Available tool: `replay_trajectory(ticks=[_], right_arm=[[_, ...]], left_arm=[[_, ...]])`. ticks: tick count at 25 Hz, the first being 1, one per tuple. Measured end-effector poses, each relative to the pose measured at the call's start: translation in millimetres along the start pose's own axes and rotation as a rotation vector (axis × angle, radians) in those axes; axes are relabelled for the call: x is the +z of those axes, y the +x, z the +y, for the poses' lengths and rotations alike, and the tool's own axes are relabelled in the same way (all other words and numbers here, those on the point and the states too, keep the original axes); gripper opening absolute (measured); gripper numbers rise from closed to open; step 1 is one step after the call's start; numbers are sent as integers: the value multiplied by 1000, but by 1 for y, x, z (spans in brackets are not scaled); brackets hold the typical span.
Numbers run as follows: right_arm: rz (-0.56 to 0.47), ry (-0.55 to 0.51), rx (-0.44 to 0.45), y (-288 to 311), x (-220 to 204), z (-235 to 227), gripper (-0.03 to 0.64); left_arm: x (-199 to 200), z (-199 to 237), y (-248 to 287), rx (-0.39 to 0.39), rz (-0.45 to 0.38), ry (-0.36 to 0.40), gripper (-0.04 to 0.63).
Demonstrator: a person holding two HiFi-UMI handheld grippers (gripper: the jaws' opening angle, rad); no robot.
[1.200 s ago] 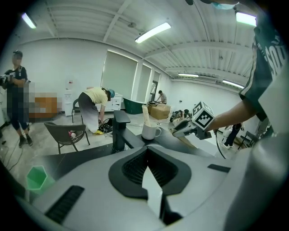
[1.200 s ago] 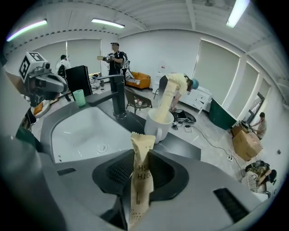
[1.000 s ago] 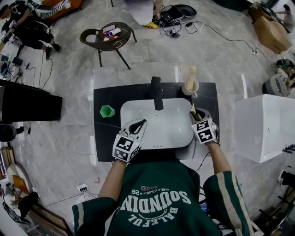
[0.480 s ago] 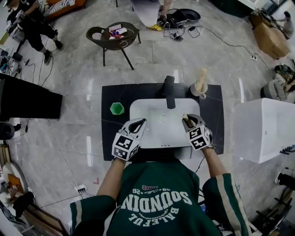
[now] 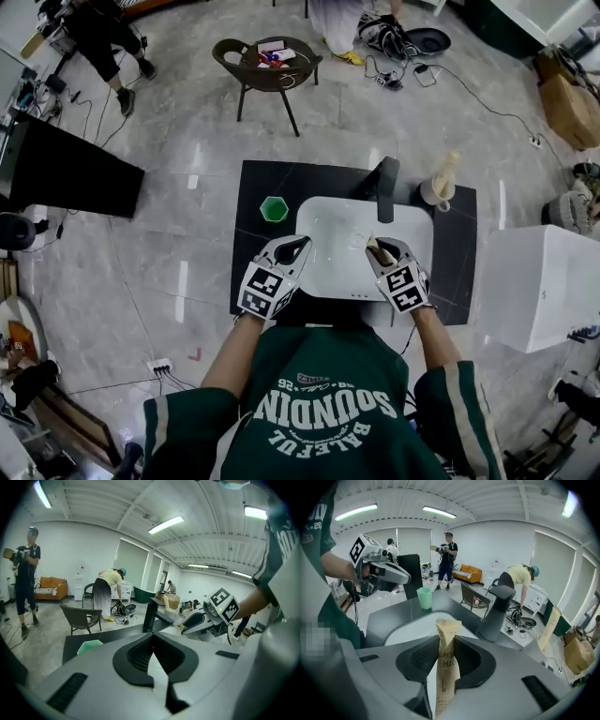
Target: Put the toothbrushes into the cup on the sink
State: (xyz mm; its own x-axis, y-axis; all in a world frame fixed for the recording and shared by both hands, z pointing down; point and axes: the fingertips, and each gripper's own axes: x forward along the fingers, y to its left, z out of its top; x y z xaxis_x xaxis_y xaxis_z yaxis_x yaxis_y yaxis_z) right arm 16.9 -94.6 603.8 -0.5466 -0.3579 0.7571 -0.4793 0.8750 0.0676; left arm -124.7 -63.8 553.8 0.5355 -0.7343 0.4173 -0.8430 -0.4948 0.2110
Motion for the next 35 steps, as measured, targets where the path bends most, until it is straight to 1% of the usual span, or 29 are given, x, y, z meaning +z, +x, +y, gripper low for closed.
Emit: replay_trajectory(ticks=[7,14,16,19,22,28,35], right_arm=[[-117,-22,50,21,69,36,114],[-263,8,82,26,153,51,114],[-316,50,95,27,175,51,114],[-400,144,110,27,206,46,112],[-467,190,117,27,234,42,112],[-577,264,142,34,276,45,112],[-658,231,143,49,314,64,112]], left_arm=[[-10,31,-30,44,-14,-22,11],[-19,59,-61,94,-29,-50,11],[-23,66,-69,108,-35,-57,11],[-27,76,-81,128,-42,-68,11],[-32,84,-94,146,-47,-78,11],[-46,101,-118,182,-52,-98,11],[-63,121,-152,235,-51,-119,11]])
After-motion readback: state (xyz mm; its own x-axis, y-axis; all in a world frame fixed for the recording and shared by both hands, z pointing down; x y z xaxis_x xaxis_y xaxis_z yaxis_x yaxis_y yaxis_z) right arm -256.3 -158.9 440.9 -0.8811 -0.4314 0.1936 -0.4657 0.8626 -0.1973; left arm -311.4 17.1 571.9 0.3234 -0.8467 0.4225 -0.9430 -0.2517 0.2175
